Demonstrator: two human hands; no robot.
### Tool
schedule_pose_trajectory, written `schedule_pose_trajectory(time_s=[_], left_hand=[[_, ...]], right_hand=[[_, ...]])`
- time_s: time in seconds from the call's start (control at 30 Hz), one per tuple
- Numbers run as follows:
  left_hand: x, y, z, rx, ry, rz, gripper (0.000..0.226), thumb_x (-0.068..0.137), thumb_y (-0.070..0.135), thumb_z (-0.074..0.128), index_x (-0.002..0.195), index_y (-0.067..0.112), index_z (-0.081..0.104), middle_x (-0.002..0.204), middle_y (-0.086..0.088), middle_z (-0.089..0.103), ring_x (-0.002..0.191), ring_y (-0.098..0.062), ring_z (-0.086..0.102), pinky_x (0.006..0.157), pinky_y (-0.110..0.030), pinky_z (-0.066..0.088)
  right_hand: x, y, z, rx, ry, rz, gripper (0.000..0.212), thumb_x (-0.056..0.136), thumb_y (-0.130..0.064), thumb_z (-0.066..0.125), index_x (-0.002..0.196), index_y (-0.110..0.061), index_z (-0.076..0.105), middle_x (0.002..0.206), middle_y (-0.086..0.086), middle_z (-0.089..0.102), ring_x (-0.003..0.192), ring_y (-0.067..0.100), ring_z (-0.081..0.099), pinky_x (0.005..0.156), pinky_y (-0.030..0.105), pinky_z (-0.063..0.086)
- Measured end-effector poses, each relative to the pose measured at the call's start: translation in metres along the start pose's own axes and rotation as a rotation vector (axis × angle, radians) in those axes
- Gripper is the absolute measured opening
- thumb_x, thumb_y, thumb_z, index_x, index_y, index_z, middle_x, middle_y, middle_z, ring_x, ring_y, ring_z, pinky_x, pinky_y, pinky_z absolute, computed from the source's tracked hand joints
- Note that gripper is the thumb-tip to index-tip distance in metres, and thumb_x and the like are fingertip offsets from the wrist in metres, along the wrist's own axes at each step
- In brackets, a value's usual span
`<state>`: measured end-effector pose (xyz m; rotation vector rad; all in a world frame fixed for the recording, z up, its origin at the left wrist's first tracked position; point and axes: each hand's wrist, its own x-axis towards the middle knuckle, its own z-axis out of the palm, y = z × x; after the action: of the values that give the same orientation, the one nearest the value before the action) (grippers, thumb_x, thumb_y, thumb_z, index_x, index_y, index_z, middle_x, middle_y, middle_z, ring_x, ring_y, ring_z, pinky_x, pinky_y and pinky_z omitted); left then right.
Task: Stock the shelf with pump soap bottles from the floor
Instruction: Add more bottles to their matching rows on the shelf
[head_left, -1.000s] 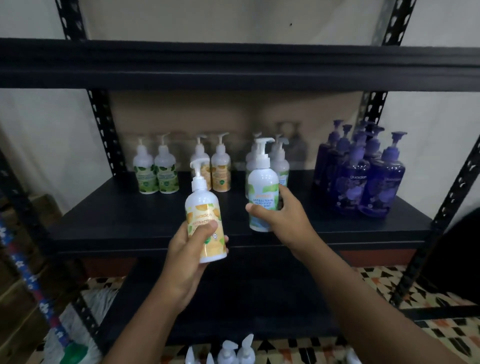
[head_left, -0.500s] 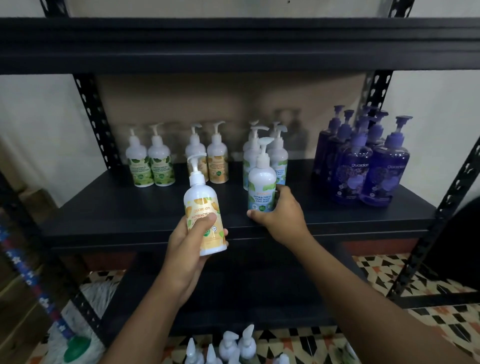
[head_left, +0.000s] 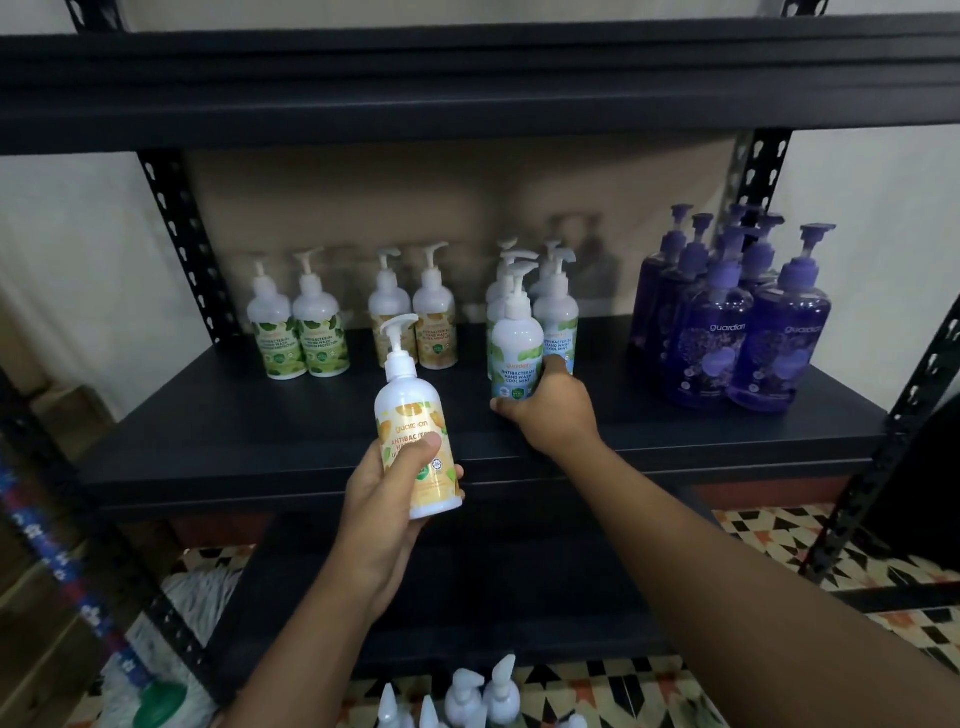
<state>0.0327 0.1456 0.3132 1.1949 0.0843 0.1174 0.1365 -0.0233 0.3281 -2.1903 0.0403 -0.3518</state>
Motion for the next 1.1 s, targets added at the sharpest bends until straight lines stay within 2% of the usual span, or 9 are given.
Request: schedule_pose_trajectory(time_s=[0.13, 0.2, 0.3, 0.5, 0.83, 0.9, 0.97, 1.03, 1.1], left_hand=[[0.002, -0.001, 0.001, -0.001, -0.007, 0.003, 0.032, 0.088, 0.021, 0.069, 0.119, 0.014, 0.066, 0.096, -0.009, 0.073, 0.087, -0.024, 0.071, 0.079, -0.043, 0.060], [0.003, -0.001, 0.000, -0.003, -0.003, 0.005, 0.028, 0.091, 0.019, 0.067, 0.119, 0.014, 0.066, 0.097, -0.009, 0.073, 0.087, -0.024, 0.071, 0.078, -0.043, 0.060], [0.003, 0.000, -0.001, -0.003, 0.002, 0.003, 0.026, 0.094, 0.018, 0.065, 0.119, 0.013, 0.066, 0.097, -0.010, 0.072, 0.086, -0.023, 0.071, 0.080, -0.044, 0.059], [0.002, 0.000, -0.003, -0.004, -0.003, 0.009, 0.024, 0.094, 0.017, 0.064, 0.118, 0.013, 0.066, 0.096, -0.010, 0.072, 0.086, -0.024, 0.070, 0.077, -0.042, 0.060], [0.002, 0.001, -0.008, -0.009, 0.010, 0.005, 0.025, 0.095, 0.017, 0.064, 0.119, 0.012, 0.066, 0.097, -0.011, 0.071, 0.088, -0.026, 0.070, 0.078, -0.044, 0.060], [0.002, 0.002, -0.009, -0.012, 0.015, 0.006, 0.023, 0.095, 0.016, 0.063, 0.118, 0.013, 0.066, 0.095, -0.010, 0.072, 0.087, -0.025, 0.070, 0.078, -0.043, 0.060], [0.001, 0.004, -0.011, -0.020, 0.014, 0.009, 0.023, 0.095, 0.017, 0.063, 0.118, 0.013, 0.066, 0.096, -0.011, 0.072, 0.087, -0.025, 0.070, 0.077, -0.042, 0.060], [0.000, 0.008, -0.014, -0.022, 0.022, 0.015, 0.026, 0.095, 0.018, 0.064, 0.120, 0.012, 0.066, 0.100, -0.011, 0.072, 0.089, -0.025, 0.071, 0.077, -0.042, 0.061], [0.001, 0.015, -0.019, -0.011, 0.037, 0.037, 0.028, 0.094, 0.020, 0.065, 0.122, 0.013, 0.065, 0.103, -0.011, 0.072, 0.091, -0.025, 0.071, 0.080, -0.043, 0.061]], right_hand=[[0.004, -0.001, 0.003, -0.014, 0.013, 0.002, 0.057, 0.081, -0.031, 0.084, 0.121, -0.011, 0.050, 0.106, 0.000, 0.057, 0.097, 0.020, 0.058, 0.078, 0.031, 0.048], [0.005, 0.000, 0.005, -0.015, 0.019, 0.003, 0.056, 0.082, -0.032, 0.083, 0.121, -0.012, 0.049, 0.105, -0.001, 0.055, 0.094, 0.017, 0.055, 0.077, 0.031, 0.048], [0.007, 0.000, 0.006, -0.028, 0.025, 0.000, 0.056, 0.082, -0.033, 0.082, 0.122, -0.011, 0.049, 0.114, 0.004, 0.062, 0.102, 0.023, 0.060, 0.079, 0.032, 0.049], [0.008, 0.000, 0.008, -0.031, 0.035, -0.002, 0.058, 0.082, -0.034, 0.082, 0.125, -0.011, 0.050, 0.121, 0.008, 0.063, 0.112, 0.027, 0.060, 0.087, 0.036, 0.052], [0.012, 0.004, 0.012, 0.010, 0.025, 0.034, 0.058, 0.080, -0.033, 0.084, 0.123, -0.012, 0.051, 0.119, 0.007, 0.063, 0.108, 0.025, 0.062, 0.080, 0.031, 0.048], [0.009, 0.003, 0.010, 0.060, 0.067, 0.051, 0.066, 0.074, -0.034, 0.088, 0.125, -0.009, 0.052, 0.122, 0.008, 0.059, 0.110, 0.025, 0.059, 0.081, 0.033, 0.051], [-0.005, 0.000, 0.011, 0.053, 0.187, 0.038, 0.071, 0.074, -0.036, 0.086, 0.129, -0.006, 0.051, 0.126, 0.009, 0.050, 0.117, 0.025, 0.050, 0.090, 0.039, 0.051], [-0.028, -0.007, 0.016, 0.006, 0.287, -0.047, 0.060, 0.080, -0.039, 0.077, 0.126, -0.010, 0.052, 0.122, 0.005, 0.047, 0.117, 0.022, 0.044, 0.095, 0.042, 0.048], [-0.048, -0.018, 0.024, -0.037, 0.238, -0.198, 0.041, 0.086, -0.040, 0.070, 0.117, -0.017, 0.058, 0.117, -0.001, 0.048, 0.114, 0.018, 0.044, 0.095, 0.040, 0.047]])
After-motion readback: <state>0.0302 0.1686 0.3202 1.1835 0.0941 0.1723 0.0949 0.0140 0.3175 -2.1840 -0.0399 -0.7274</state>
